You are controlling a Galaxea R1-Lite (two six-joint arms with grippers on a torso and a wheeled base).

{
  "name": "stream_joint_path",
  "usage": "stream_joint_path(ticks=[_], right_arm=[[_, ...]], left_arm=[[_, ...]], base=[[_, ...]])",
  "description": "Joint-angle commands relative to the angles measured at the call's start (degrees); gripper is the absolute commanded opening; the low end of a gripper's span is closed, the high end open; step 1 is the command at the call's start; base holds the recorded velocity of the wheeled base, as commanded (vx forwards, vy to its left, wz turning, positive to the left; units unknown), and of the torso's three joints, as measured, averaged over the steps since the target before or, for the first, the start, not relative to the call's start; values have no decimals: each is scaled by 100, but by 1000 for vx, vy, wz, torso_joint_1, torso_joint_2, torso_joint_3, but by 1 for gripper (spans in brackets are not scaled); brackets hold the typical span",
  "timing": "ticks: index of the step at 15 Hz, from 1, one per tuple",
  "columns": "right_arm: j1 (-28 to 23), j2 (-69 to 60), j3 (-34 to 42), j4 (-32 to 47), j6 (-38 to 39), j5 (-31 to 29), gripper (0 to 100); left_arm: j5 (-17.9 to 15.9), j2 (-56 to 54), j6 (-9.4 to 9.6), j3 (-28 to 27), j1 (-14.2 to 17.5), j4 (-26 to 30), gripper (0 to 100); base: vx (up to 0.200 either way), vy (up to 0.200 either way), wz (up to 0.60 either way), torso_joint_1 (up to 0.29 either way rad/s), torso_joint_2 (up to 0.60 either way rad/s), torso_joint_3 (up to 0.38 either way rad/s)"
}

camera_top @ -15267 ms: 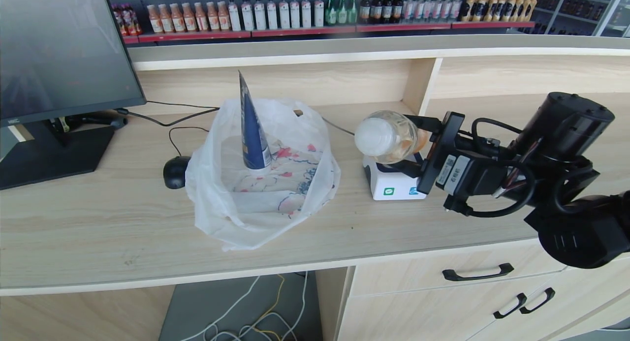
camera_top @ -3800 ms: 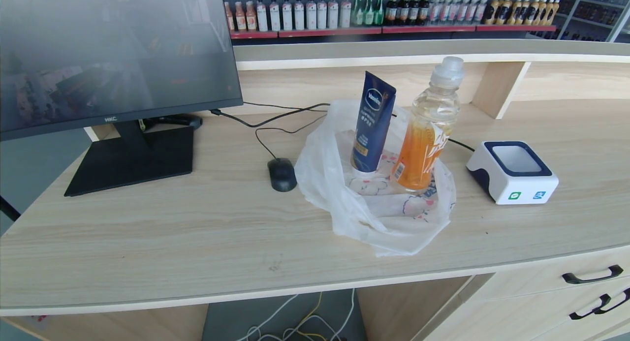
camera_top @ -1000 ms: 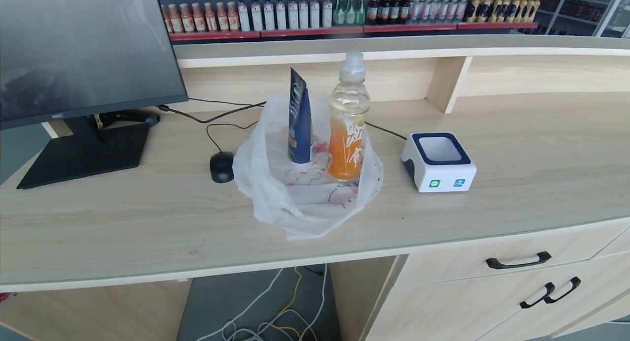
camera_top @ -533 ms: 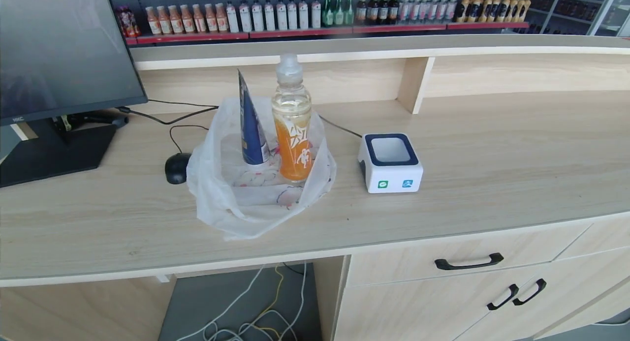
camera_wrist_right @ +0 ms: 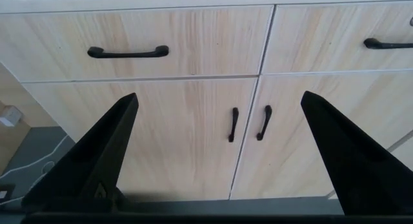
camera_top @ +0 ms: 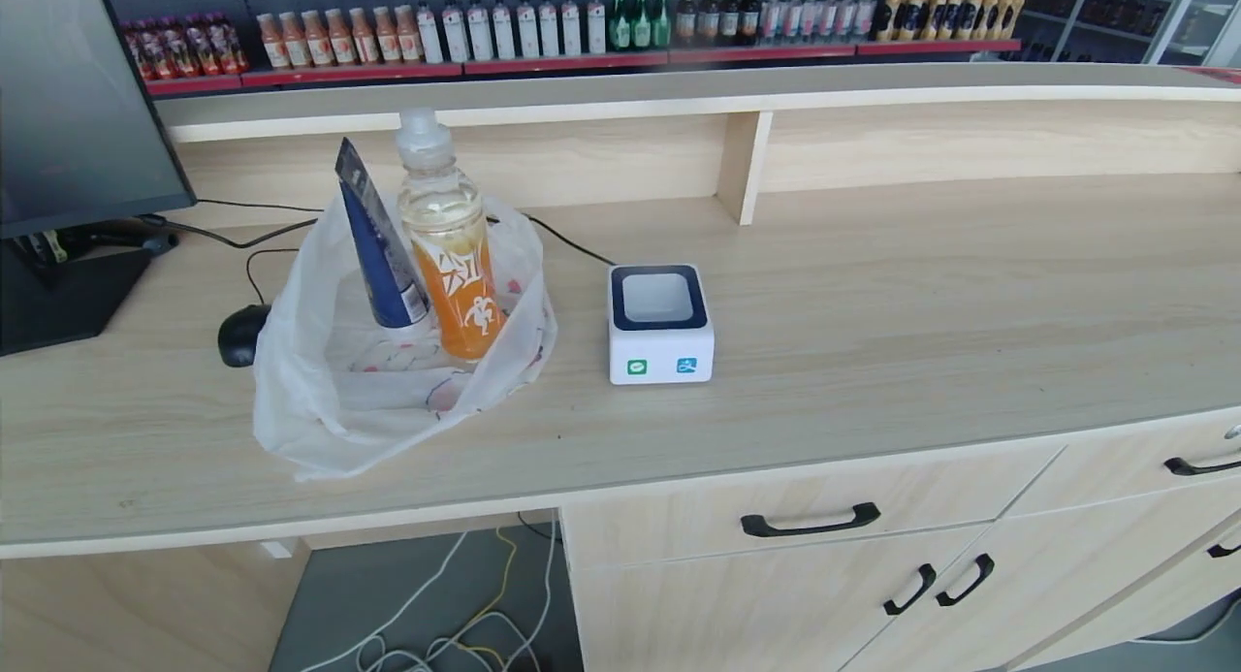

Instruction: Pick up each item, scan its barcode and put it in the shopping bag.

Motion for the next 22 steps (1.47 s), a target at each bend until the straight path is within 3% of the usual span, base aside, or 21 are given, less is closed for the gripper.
stream_joint_path(ticks=[1,22], right_arm=[[1,0,0,-4,-4,1,100],[1,0,0,-4,-13,1,100]], left_arm=[[2,0,-1,0,1,4,100],[2,0,16,0,1,-5,100]], base=[[0,0,0,0,0,0],[0,0,0,0,0,0]])
